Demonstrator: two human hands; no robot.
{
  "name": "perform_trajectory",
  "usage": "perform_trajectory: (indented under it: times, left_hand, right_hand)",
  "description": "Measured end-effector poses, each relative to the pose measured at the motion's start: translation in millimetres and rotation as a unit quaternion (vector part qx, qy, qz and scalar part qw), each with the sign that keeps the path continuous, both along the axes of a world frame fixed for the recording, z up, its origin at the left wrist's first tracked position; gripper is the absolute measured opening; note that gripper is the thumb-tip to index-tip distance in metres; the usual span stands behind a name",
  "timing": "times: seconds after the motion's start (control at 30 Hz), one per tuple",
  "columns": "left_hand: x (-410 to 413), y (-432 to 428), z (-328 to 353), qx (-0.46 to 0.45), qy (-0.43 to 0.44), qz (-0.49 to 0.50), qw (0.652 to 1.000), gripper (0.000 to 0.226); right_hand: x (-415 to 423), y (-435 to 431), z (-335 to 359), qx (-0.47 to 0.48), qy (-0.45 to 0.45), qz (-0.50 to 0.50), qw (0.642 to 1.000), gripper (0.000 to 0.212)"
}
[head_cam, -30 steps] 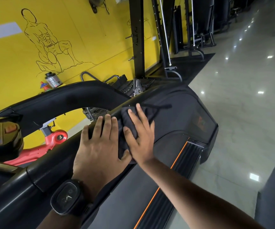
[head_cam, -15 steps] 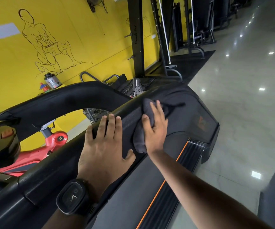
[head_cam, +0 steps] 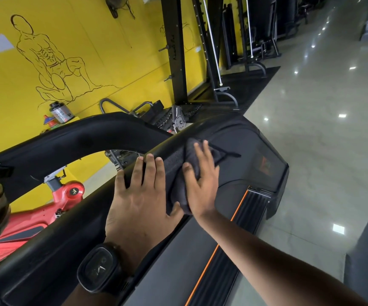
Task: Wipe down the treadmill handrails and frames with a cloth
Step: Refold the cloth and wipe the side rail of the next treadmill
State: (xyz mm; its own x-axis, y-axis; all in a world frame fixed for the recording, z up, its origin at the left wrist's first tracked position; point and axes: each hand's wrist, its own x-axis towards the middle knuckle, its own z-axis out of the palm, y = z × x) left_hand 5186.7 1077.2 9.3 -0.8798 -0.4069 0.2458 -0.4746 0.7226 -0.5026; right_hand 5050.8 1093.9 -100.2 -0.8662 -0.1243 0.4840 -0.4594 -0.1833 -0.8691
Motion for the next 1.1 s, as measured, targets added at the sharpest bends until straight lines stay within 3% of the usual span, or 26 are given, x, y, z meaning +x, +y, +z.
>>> perform_trajectory:
  times: [0.07, 0.1, 0.13, 0.23, 0.27, 0.3, 0.43, 0.47, 0.5, 0.6, 0.63, 0.73, 0.8, 0.83, 0.93, 0.97, 1.03, 1.1]
  left_hand:
    - [-5.4, 0.4, -1.1, 0.001, 0.005, -0.001, 1.0, 0.095]
    - [-6.7, 0.7, -1.2, 0.004, 0.007, 0.001, 1.0, 0.095]
    - [-7.5, 0.7, -1.2, 0.005, 0.007, 0.003, 1.0, 0.095]
    - [-10.3, 1.7, -0.4, 0.002, 0.006, 0.008, 1.0, 0.097]
    - [-12.5, 2.1, -0.9, 0.002, 0.005, 0.009, 1.0, 0.097]
    - [-15.6, 2.3, -1.4, 0.003, 0.004, 0.008, 1.0, 0.097]
    - [-25.4, 4.8, -2.7, 0.008, 0.01, 0.007, 1.0, 0.096]
    - [-26.2, 5.1, -3.0, 0.007, 0.015, 0.006, 1.0, 0.096]
    - [-26.8, 5.5, -3.2, 0.008, 0.016, 0.005, 1.0, 0.095]
    - [-30.3, 4.9, -4.2, 0.004, 0.011, 0.001, 1.0, 0.097]
    - [-33.0, 5.0, -4.3, 0.004, 0.01, 0.001, 1.0, 0.097]
    - [-42.7, 5.2, -5.5, 0.003, 0.009, 0.001, 1.0, 0.094]
    - [-47.6, 5.3, -5.0, 0.002, 0.004, 0.003, 1.0, 0.094]
    - [-49.5, 5.2, -4.7, 0.002, 0.002, 0.005, 1.0, 0.095]
    - [-53.9, 6.2, -6.1, 0.003, 0.004, 0.007, 1.0, 0.096]
    - [-55.4, 6.4, -6.7, 0.004, 0.005, 0.007, 1.0, 0.097]
    - [-59.5, 6.5, -7.4, 0.007, 0.006, 0.007, 1.0, 0.097]
    - [-64.8, 6.4, -7.8, 0.004, 0.003, 0.006, 1.0, 0.096]
  right_hand:
    - [-10.9, 2.5, 3.5, 0.035, 0.149, -0.005, 0.988, 0.05]
    - [-21.7, 1.9, 4.3, 0.041, 0.173, -0.014, 0.984, 0.05]
    - [-31.4, 0.8, 2.5, 0.032, 0.154, -0.022, 0.987, 0.05]
    - [-32.5, -2.5, -7.1, -0.016, -0.056, -0.024, 0.998, 0.051]
    - [-25.5, -2.6, -7.5, -0.018, -0.087, -0.015, 0.996, 0.053]
    - [-18.9, -2.2, -7.6, -0.009, -0.069, -0.01, 0.998, 0.053]
    - [-39.4, 7.1, -4.3, 0.051, 0.19, -0.005, 0.98, 0.051]
    - [-53.8, 7.0, -4.8, 0.056, 0.197, -0.01, 0.979, 0.051]
    - [-64.0, 5.9, -8.3, 0.049, 0.153, -0.014, 0.987, 0.051]
    - [-51.0, -0.1, -15.3, -0.003, -0.1, -0.02, 0.995, 0.054]
    - [-39.3, -0.4, -14.4, -0.009, -0.11, -0.01, 0.994, 0.055]
    - [-35.3, 5.8, -9.2, 0.035, 0.146, 0.004, 0.989, 0.051]
    - [-61.3, 6.5, -3.8, 0.058, 0.196, -0.002, 0.979, 0.05]
    - [-71.0, 6.1, -5.8, 0.048, 0.149, -0.006, 0.988, 0.051]
    - [-69.3, 2.9, -16.2, 0.006, -0.104, -0.016, 0.994, 0.055]
    - [-61.7, 2.9, -16.2, 0.005, -0.12, -0.012, 0.993, 0.056]
    - [-55.5, 4.7, -13.6, 0.02, 0.013, -0.004, 1.0, 0.055]
    - [-72.0, 7.3, -7.3, 0.056, 0.164, -0.002, 0.985, 0.051]
